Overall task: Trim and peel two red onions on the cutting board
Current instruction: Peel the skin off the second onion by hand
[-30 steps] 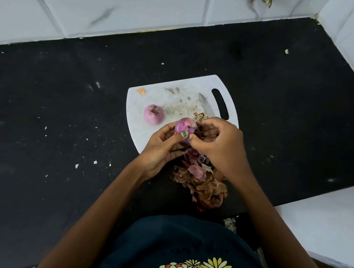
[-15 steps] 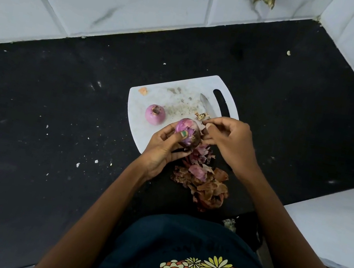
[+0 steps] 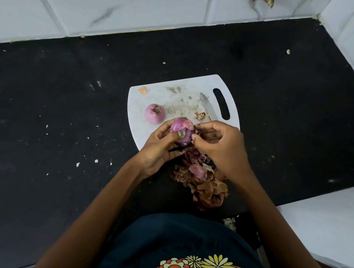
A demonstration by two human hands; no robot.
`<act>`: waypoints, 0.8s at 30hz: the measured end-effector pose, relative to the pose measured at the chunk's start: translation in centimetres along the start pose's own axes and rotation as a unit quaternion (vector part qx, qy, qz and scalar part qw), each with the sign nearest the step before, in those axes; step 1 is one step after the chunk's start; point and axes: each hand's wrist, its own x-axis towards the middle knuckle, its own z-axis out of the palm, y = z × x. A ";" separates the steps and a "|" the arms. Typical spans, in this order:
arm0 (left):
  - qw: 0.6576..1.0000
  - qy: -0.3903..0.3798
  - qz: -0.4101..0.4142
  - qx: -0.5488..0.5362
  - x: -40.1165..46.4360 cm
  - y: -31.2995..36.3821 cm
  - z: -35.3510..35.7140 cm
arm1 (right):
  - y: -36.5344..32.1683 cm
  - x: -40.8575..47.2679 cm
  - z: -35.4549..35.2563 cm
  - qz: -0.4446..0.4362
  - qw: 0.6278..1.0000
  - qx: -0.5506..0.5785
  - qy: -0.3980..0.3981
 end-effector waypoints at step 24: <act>0.996 -0.066 -0.023 0.052 -0.3 0.3 -0.2 | -0.9 0.2 -1.5 0.055 0.998 0.003 -0.039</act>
